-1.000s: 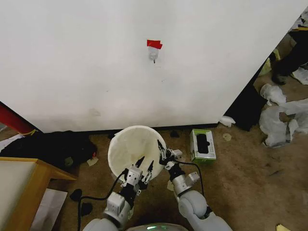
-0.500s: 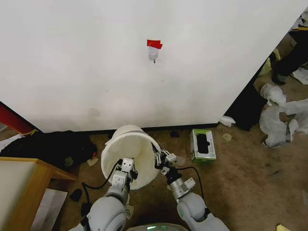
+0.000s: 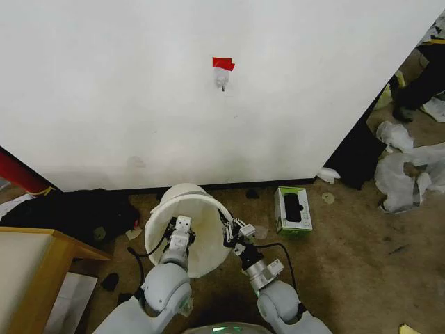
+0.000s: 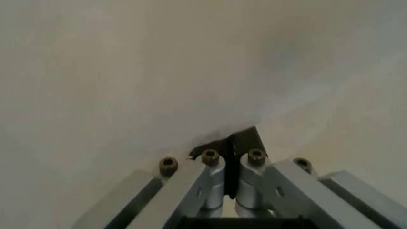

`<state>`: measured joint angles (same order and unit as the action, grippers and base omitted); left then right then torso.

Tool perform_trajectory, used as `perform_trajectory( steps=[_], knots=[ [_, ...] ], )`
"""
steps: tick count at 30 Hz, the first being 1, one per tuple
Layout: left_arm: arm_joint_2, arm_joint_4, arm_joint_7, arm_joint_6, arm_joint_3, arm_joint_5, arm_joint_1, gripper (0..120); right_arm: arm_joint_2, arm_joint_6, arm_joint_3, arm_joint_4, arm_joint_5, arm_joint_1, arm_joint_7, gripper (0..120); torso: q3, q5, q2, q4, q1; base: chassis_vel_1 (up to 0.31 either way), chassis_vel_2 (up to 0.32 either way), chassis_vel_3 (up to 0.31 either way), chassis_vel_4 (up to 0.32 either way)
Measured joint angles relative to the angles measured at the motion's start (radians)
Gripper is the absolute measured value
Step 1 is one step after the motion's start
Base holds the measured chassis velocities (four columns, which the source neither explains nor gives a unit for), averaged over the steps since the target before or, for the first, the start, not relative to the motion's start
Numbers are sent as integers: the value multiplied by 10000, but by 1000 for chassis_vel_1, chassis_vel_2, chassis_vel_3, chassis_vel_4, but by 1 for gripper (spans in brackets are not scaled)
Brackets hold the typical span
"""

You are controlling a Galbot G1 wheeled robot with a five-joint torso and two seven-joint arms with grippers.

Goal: Place the garbage bag over the trash bin.

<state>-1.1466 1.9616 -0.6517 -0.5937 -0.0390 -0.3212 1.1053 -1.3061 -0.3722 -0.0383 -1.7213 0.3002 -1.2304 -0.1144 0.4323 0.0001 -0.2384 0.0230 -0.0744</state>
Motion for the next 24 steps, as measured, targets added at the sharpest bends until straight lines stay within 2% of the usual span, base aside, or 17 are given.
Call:
perform_trajectory(
  steps=[4, 8, 13, 24],
  knots=[
    [-272, -422, -36, 46, -53, 375, -220, 0, 50, 25, 11, -31, 15, -28, -8, 1, 0, -1, 0, 0, 0, 0, 0, 0, 0],
    [-609, -1202, -63, 152, -86, 713, -632, 0, 109, 34, 70, -155, 110, -90, -120, 1, 0, -1, 0, 0, 0, 0, 0, 0, 0],
    [-707, -1649, -43, 231, -76, 895, -864, 0, 200, 28, 123, -184, 223, -176, -308, 1, 0, 0, 0, 0, 0, 0, 0, 0, 0],
    [-541, -1853, 608, 101, -4, 555, -1003, 0, 386, -277, 106, -259, 695, -227, -1237, 1, 0, -2, 0, 0, 0, 0, 0, 0, 0]
  ],
)
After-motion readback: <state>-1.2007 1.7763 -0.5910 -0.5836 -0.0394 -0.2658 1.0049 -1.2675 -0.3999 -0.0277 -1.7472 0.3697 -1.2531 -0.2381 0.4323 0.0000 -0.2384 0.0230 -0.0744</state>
